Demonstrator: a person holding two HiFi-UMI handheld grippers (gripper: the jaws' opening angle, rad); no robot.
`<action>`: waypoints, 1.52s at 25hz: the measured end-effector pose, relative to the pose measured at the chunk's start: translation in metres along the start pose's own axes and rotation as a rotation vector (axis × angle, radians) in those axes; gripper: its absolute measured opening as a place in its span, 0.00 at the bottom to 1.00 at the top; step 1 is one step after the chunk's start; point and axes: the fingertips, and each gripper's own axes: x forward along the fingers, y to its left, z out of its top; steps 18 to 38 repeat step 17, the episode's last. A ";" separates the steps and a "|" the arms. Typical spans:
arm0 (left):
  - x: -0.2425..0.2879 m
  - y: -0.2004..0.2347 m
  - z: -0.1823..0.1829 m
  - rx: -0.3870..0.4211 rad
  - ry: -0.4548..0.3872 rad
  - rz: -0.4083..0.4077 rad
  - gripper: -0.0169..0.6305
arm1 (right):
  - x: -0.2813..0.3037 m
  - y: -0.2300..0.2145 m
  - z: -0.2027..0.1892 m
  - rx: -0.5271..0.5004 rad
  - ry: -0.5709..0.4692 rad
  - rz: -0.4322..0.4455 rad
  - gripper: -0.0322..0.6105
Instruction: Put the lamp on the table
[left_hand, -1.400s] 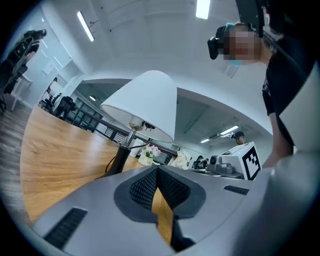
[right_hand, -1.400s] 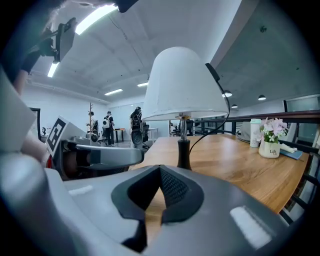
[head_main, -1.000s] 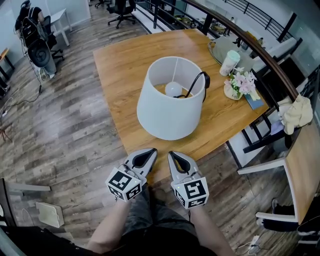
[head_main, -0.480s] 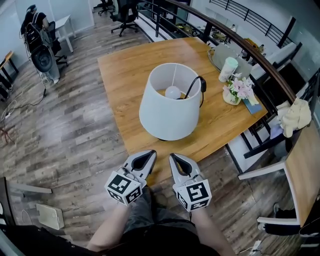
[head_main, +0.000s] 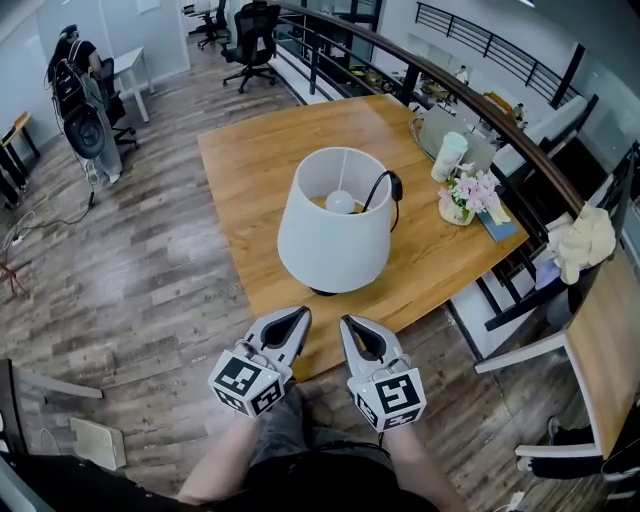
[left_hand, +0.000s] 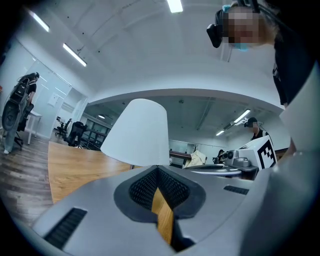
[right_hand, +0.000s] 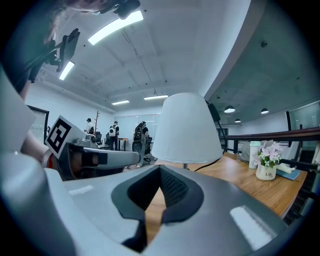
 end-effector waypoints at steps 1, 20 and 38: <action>0.000 0.000 0.002 -0.003 -0.006 -0.001 0.02 | -0.001 0.000 0.002 -0.003 -0.004 -0.001 0.06; 0.002 -0.020 0.044 0.012 -0.059 -0.043 0.02 | -0.009 0.002 0.047 -0.016 -0.082 0.016 0.06; 0.002 -0.020 0.044 0.012 -0.059 -0.043 0.02 | -0.009 0.002 0.047 -0.016 -0.082 0.016 0.06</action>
